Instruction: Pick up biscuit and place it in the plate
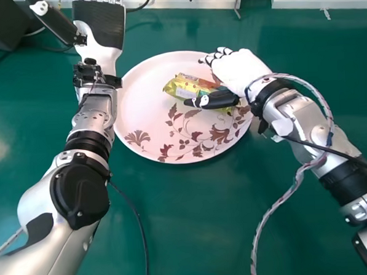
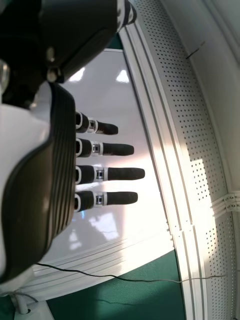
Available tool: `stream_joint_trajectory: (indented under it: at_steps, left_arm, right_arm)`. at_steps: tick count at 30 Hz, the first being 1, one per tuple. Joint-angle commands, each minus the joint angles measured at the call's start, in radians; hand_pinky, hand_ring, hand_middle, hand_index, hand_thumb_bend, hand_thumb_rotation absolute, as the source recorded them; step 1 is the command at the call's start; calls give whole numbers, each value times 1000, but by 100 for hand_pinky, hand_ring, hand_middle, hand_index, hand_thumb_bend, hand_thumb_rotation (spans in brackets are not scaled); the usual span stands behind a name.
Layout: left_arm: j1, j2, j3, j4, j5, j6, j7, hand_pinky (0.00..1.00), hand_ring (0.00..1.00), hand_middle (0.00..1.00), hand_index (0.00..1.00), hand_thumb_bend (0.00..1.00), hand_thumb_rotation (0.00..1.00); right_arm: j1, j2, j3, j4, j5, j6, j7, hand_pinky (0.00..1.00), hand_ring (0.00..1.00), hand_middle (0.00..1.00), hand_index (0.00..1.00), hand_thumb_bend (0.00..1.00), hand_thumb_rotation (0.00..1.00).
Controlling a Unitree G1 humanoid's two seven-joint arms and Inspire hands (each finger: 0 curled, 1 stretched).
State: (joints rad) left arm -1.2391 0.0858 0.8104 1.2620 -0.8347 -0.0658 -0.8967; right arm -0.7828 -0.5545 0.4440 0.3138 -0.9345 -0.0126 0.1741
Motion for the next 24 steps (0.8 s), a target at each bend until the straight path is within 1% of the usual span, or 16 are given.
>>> stream_joint_trajectory:
  at_steps: [1, 8, 12, 14, 16, 19, 24]
  left_arm:
    - [-5, -3, -12, -4, 12, -7, -15, 77, 78, 90, 99, 100, 73]
    - [-5, -3, -14, -3, 12, -12, -13, 78, 79, 90, 99, 100, 73]
    - [-3, -2, -18, -2, 16, -18, -25, 78, 78, 90, 99, 100, 74]
    - [-4, -2, -15, -2, 14, -16, -22, 78, 78, 90, 99, 100, 73]
    - [-4, -3, -13, -2, 14, -14, -18, 78, 79, 90, 99, 100, 74]
    - [-5, -2, -11, -1, 12, -10, -17, 77, 78, 90, 100, 100, 76]
    - [-5, -3, -15, -3, 18, -24, -14, 75, 76, 88, 99, 100, 77]
  right_arm:
    - [19, -7, -11, -22, 3, 5, 14, 56, 79, 97, 100, 100, 69]
    - [31, -11, -29, -51, 5, 6, 17, 57, 80, 99, 100, 100, 71]
    - [39, -14, -39, -70, 7, 5, 13, 57, 79, 99, 100, 100, 71]
    - [44, -14, -46, -81, 11, 8, 16, 58, 81, 99, 100, 100, 70]
    - [47, -18, -49, -91, 5, 10, 14, 58, 80, 99, 100, 100, 70]
    - [53, -23, -58, -112, -1, 13, 14, 58, 80, 99, 100, 100, 71]
    - [66, -32, -73, -141, -7, 14, -2, 58, 80, 100, 100, 100, 71]
